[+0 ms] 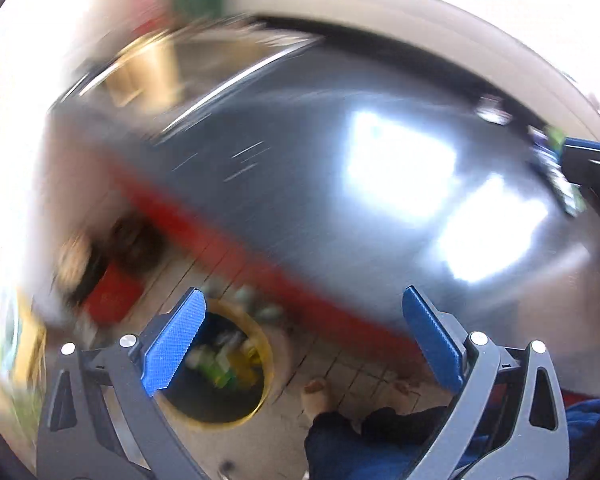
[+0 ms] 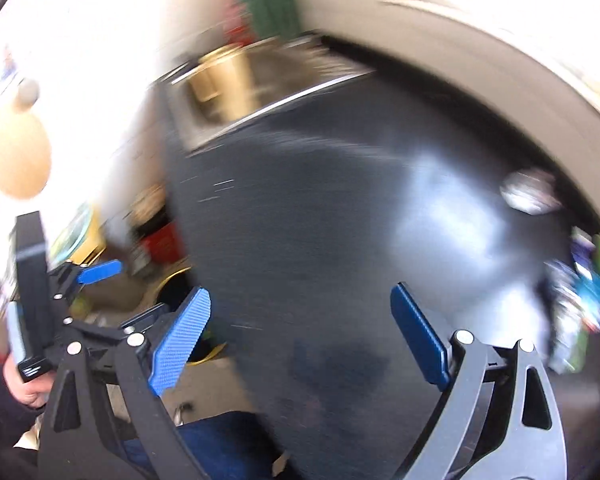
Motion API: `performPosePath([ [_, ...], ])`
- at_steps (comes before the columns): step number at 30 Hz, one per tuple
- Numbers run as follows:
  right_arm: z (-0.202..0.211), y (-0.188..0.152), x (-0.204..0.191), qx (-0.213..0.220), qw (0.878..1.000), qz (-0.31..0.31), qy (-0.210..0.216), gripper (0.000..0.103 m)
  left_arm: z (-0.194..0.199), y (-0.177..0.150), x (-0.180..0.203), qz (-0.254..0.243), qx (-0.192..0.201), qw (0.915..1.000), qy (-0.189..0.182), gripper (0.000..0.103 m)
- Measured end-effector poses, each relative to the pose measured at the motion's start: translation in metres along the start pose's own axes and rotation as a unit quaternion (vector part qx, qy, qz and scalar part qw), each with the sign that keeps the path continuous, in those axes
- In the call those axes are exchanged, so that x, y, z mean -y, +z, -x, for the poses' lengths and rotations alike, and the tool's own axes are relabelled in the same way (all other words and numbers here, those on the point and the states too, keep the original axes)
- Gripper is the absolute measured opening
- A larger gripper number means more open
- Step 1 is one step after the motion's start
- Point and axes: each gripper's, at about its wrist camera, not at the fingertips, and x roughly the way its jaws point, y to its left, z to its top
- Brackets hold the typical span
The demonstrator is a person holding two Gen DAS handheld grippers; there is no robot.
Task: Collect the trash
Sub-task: 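Return both tools to the countertop, then grasp the silver pill blister pack with the left tool while the right tool grasps the green SpongeBob bag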
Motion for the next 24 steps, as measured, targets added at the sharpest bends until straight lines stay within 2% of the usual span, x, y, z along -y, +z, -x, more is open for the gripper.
performPosePath([
  [3, 0.033, -0.018, 0.057, 0.025, 0.997, -0.055, -0.048, 0.088, -0.005, 0.034, 0.061, -0.071, 0.011, 0.9967, -0.038, 0.096],
  [6, 0.062, -0.038, 0.105, 0.044, 0.99, -0.104, -0.089, 0.088, -0.007, 0.062, 0.118, -0.126, 0.025, 0.9887, -0.078, 0.096],
  [12, 0.108, -0.081, 0.18, 0.07, 0.972, -0.182, -0.134, 0.088, -0.008, 0.086, 0.207, -0.208, 0.039, 0.9702, -0.119, 0.096],
  [17, 0.122, -0.101, 0.219, 0.07, 0.963, -0.216, -0.144, 0.088, -0.024, 0.099, 0.239, -0.233, 0.034, 0.9633, -0.129, 0.096],
  [24, 0.117, -0.096, 0.269, 0.058, 0.963, -0.219, -0.143, 0.088, -0.057, 0.128, 0.247, -0.236, 0.015, 0.9638, -0.124, 0.096],
])
